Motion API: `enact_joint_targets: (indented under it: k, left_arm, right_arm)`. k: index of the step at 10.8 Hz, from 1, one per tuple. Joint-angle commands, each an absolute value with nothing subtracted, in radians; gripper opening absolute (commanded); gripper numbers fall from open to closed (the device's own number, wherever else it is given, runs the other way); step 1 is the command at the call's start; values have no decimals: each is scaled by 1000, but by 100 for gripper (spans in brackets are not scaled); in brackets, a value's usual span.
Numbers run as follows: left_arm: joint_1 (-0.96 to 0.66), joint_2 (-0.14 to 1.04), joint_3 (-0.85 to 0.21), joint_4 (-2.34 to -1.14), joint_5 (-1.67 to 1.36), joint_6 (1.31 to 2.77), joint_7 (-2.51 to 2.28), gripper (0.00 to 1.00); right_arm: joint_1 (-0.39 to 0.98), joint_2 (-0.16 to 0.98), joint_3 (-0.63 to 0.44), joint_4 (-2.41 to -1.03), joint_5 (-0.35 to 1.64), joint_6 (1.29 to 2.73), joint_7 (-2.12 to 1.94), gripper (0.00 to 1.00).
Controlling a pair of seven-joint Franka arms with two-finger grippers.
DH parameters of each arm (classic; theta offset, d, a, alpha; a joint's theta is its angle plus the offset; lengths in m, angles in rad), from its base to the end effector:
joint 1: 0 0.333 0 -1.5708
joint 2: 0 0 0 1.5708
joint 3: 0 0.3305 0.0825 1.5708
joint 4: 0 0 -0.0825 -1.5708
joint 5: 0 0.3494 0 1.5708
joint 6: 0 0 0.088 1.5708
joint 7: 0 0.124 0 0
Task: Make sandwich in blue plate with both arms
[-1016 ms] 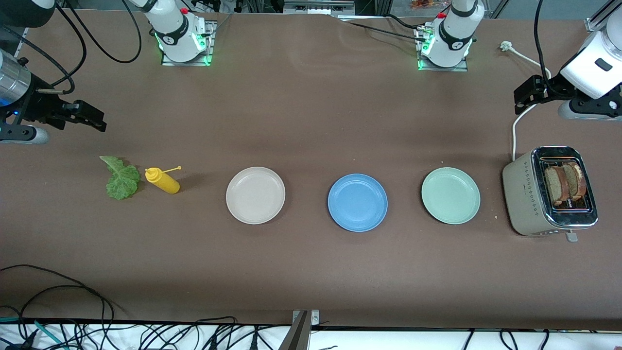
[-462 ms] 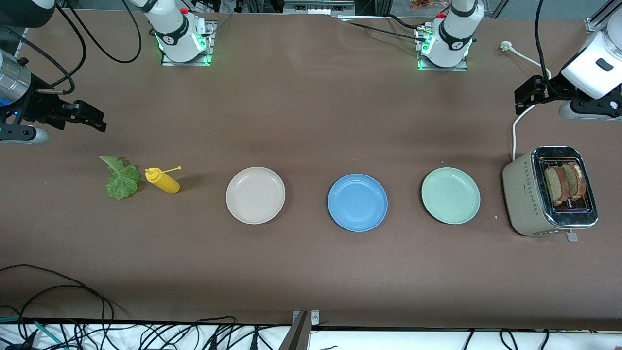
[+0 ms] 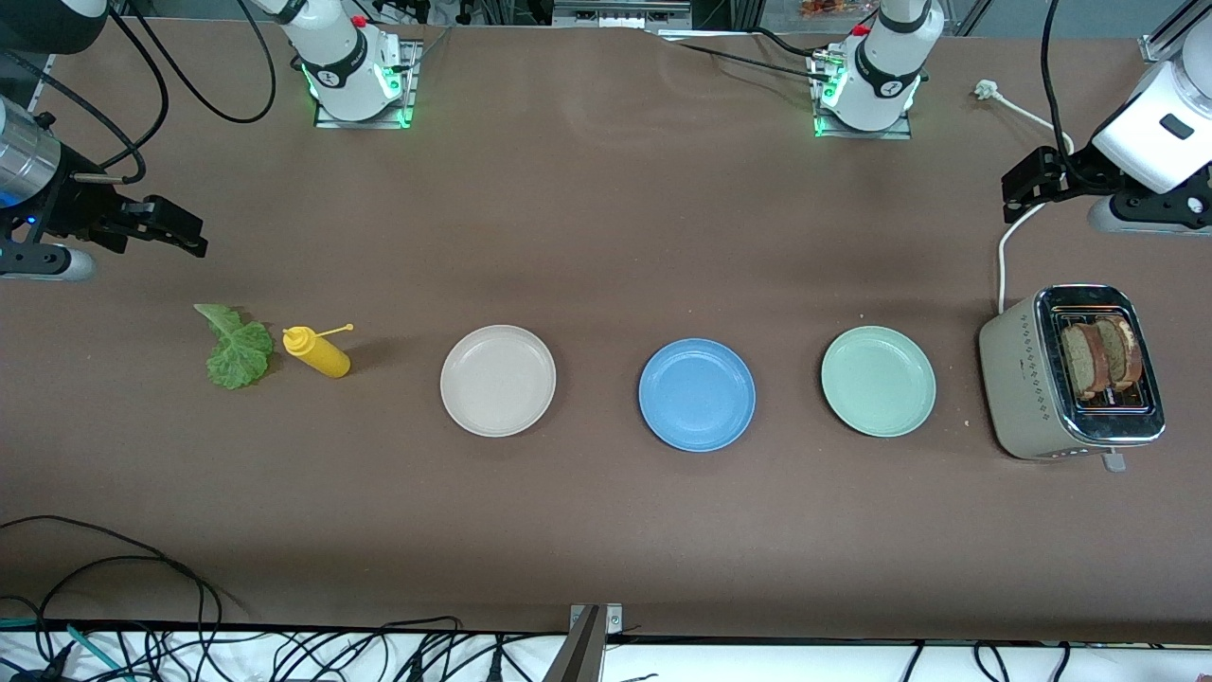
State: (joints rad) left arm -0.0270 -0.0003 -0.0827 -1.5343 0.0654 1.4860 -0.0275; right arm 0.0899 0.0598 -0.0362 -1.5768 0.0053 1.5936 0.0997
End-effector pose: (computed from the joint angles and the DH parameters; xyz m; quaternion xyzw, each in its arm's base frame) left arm 0.5083 -0.0474 0.6310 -0.9984 0.0391 0.0217 0.0342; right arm 0.5379 0.0302 0.5897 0.9995 -0.0231 -0.0215 0.0001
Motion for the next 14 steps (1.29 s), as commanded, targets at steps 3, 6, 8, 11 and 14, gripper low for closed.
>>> enact_joint_targets:
  k: [3,6,8,11,14]
  left_arm:
    - [-34,26,-95,-1503,67,1468,-14,100]
    - [-28,44,-92,-1508,81,1468,-17,100]
    - [-14,75,-86,-1506,91,1477,-15,100]
    - [-3,75,-81,-1520,123,1493,-6,100]
    - [17,78,-71,-1519,144,1528,67,100]
  right_arm:
    - [91,54,-37,-1585,-6,1598,84,100]
    - [91,54,-37,-1588,-6,1601,84,100]
    - [91,54,-37,-1589,-6,1601,84,100]
    - [91,54,-37,-1592,-6,1601,84,100]
    - [91,54,-37,-1597,-6,1603,84,100]
